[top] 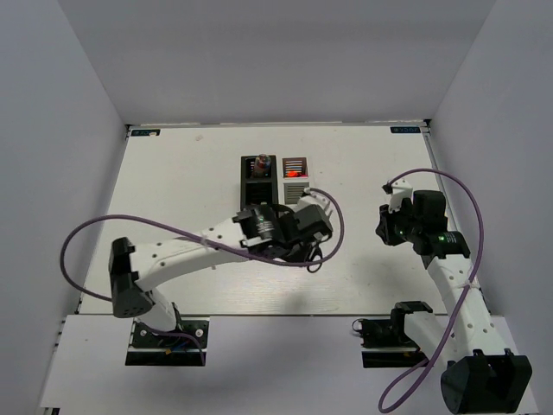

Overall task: Sort the stationery into containers
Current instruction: Place the stationery into the container

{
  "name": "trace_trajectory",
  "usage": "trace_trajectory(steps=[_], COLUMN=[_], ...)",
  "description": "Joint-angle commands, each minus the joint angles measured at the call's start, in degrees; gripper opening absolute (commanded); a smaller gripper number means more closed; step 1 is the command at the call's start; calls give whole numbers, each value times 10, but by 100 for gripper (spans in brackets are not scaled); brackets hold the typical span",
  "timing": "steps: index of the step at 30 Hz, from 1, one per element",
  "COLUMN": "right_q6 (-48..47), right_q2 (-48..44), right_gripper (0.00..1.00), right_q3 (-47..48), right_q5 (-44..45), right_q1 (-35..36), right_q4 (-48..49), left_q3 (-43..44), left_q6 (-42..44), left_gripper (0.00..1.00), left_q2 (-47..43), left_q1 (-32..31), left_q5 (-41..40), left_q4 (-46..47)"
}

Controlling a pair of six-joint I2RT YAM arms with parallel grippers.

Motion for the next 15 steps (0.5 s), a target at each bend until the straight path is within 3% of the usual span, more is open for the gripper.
trace_trajectory(steps=[1, 6, 7, 9, 10, 12, 13, 14, 15], right_q6=[5, 6, 7, 8, 7, 6, 7, 7, 6], right_q2=[-5, -5, -5, -5, -5, -6, -8, -8, -11], right_gripper=[23, 23, 23, 23, 23, 23, 23, 23, 23], right_q3=[-9, -8, -8, -8, -8, -8, -10, -9, -11], right_q5=[-11, -13, -13, -12, -13, -14, -12, -11, -10], right_q1=[-3, -3, -5, -5, -5, -6, -5, -6, -8], right_q4=[6, 6, 8, 7, 6, 7, 7, 8, 8], left_q3=[49, 96, 94, 70, 61, 20, 14, -1, -15], left_q6=[146, 317, 403, 475, 592, 667, 769, 798, 882], left_gripper=[0, 0, 0, 0, 0, 0, 0, 0, 0], left_q2=[-60, -70, -70, -67, -67, -67, -67, -67, -68], left_q1=[10, 22, 29, 48, 51, 72, 77, 81, 92], left_q5=[-80, -217, -273, -315, -330, -363, -367, -362, -358], left_q4=[-62, -84, -64, -8, 17, 142, 174, 261, 293])
